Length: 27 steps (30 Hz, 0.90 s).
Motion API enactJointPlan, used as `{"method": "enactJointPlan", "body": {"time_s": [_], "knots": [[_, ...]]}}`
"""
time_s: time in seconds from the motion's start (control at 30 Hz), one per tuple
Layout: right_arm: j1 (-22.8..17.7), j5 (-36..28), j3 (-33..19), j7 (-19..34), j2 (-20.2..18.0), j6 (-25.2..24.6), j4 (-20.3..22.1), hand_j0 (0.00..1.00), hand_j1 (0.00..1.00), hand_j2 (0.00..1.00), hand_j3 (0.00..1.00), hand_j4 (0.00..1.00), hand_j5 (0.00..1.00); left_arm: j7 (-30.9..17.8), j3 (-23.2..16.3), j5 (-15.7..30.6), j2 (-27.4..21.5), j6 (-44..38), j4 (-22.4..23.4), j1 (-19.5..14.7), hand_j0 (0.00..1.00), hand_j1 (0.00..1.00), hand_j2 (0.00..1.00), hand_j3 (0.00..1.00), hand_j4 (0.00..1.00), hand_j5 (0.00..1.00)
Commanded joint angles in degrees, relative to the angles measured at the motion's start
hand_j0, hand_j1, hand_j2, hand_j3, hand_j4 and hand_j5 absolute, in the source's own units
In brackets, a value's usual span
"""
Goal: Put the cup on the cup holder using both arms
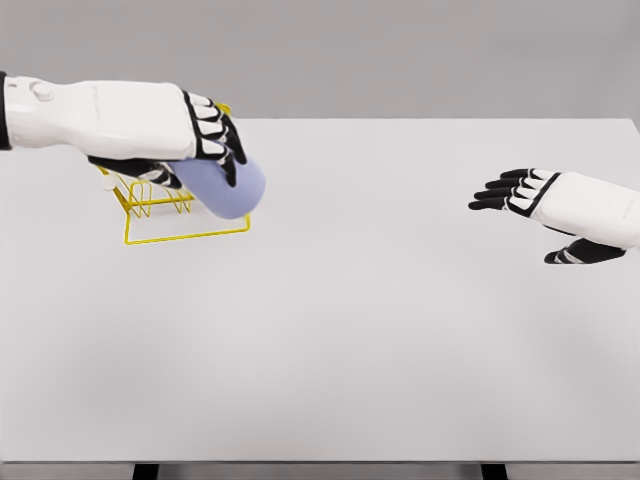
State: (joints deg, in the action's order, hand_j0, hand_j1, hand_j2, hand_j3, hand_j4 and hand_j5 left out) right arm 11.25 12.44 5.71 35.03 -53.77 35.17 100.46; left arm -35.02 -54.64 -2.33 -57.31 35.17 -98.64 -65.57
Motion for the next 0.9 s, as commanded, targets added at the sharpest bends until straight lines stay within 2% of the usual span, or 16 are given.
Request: {"method": "enactJointPlan", "body": {"time_s": [0.0,0.43,0.87], "knots": [[0.0,-0.4,0.0,-0.03,-0.1,-0.17,0.0,1.0,1.0,1.0,1.0,1.0,1.0,0.02,0.32,0.31,-0.78,-0.17,0.2,-0.09,0.54,0.54,0.54,0.54,0.54,0.54],[-0.18,-0.4,0.0,-0.03,-0.1,-0.17,0.08,1.0,1.0,1.0,1.0,1.0,1.0,0.02,1.11,0.31,-1.75,-0.17,5.82,0.18,0.54,0.54,0.54,0.54,0.54,0.54],[-0.62,-0.4,0.09,-0.03,0.16,-0.17,0.0,1.0,1.0,1.0,1.0,1.0,1.0,0.02,1.2,0.14,-1.66,-0.17,8.37,0.62,0.54,0.54,0.54,0.54,0.54,0.54]]}}
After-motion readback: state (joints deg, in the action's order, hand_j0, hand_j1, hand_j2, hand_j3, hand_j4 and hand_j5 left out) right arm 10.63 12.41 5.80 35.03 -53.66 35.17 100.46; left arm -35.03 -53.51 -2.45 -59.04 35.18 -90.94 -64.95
